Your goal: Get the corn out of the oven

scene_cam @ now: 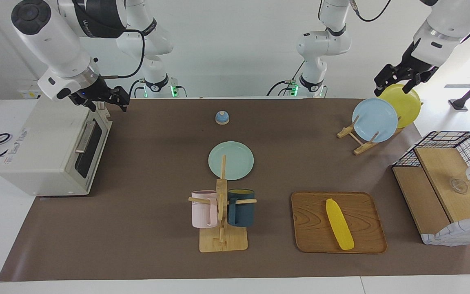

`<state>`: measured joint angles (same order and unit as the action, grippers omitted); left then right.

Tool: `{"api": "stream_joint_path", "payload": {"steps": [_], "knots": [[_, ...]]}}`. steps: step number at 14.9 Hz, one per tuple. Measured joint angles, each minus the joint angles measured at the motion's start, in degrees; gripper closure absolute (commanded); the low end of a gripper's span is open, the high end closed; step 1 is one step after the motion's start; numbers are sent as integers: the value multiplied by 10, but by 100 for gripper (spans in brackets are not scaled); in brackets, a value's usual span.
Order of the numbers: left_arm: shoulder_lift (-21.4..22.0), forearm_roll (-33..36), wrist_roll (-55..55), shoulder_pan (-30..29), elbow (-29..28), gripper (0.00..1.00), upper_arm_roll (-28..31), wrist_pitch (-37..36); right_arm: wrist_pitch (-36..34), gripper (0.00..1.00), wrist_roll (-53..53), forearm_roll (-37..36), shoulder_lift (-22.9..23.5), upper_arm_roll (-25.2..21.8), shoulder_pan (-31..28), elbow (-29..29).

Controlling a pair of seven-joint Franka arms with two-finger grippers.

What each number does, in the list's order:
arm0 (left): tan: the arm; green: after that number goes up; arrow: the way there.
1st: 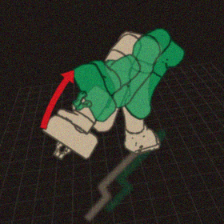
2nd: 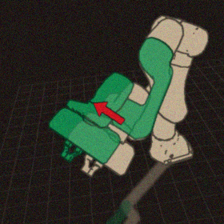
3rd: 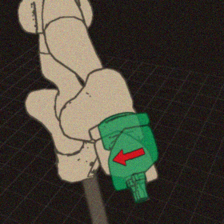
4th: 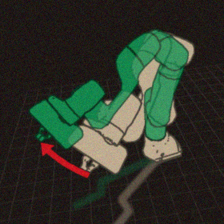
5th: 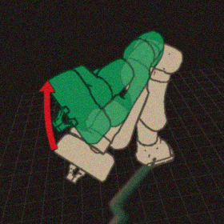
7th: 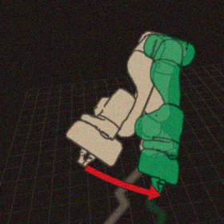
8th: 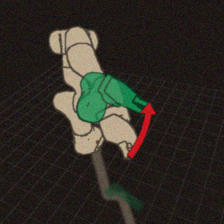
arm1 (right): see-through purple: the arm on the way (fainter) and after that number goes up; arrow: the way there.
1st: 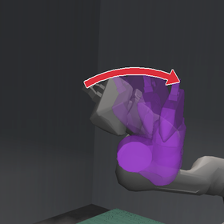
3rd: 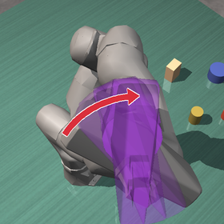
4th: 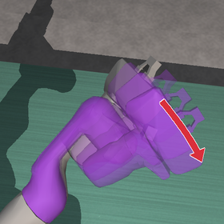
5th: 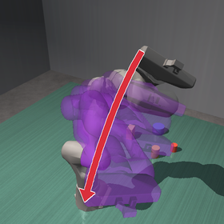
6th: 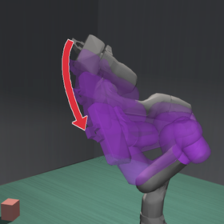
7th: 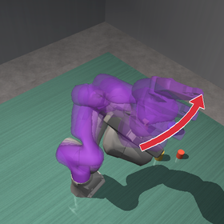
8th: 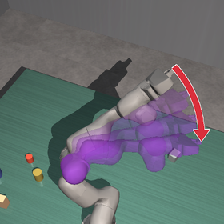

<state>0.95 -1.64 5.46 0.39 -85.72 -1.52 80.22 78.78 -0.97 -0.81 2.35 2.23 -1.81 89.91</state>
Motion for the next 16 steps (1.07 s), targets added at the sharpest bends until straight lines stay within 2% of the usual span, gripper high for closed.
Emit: {"api": "stream_joint_path", "payload": {"steps": [16], "knots": [[0, 0, 0, 1, -13, 0, -1, 26, 0, 0, 0, 0, 0, 0, 0, 0]]}}
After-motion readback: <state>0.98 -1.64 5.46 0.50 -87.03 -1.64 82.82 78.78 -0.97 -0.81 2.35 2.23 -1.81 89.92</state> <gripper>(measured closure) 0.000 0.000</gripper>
